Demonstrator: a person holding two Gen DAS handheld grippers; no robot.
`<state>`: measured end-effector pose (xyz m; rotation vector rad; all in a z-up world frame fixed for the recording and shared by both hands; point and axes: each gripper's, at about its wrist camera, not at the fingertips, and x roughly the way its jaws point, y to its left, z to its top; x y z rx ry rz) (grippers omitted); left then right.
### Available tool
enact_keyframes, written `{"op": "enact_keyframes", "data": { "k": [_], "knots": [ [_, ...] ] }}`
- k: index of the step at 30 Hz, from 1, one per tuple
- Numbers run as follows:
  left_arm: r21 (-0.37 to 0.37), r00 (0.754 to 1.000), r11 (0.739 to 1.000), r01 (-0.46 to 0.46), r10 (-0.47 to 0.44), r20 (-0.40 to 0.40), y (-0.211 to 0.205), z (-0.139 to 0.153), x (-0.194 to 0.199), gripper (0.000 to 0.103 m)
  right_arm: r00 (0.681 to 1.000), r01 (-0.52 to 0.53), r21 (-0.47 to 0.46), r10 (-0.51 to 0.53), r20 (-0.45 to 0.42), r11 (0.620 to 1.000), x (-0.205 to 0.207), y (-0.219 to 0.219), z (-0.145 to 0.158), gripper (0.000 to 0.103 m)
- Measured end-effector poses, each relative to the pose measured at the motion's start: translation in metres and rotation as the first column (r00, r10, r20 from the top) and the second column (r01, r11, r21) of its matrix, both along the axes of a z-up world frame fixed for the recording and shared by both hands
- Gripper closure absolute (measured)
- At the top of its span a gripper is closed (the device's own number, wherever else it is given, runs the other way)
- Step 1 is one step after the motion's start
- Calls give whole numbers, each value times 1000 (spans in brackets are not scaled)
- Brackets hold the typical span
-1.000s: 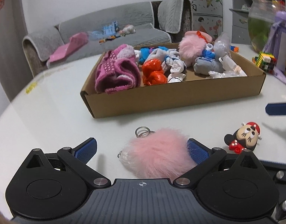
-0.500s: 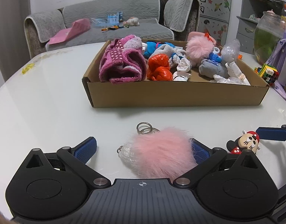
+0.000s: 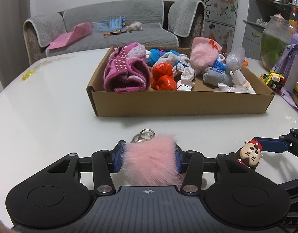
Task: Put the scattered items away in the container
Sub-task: 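Grasp the pink pompom keychain with left while right grasps the Minnie figure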
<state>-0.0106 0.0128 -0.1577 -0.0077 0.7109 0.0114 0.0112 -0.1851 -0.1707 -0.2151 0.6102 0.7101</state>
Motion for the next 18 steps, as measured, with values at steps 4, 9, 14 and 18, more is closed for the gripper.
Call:
{"op": "enact_keyframes", "data": {
  "k": [4,9,14,18],
  "knots": [
    [-8,1000,1000,6,-6,2,2,1,-4,52,1000,-5,4,5,2,1000,0,-1,0,39],
    [-16,1000,1000,-9,10,24,5,5,-7,53,1000,-1,15,1,8,1000,0,-4,3,39],
    [-43,997,999,-15,18,76,10,17,-13,53,1000,7,35,-8,28,999,1,-10,8,39],
    [-12,994,1000,-21,22,105,6,23,-17,53,999,14,56,-16,45,998,2,-15,14,39]
  ]
}}
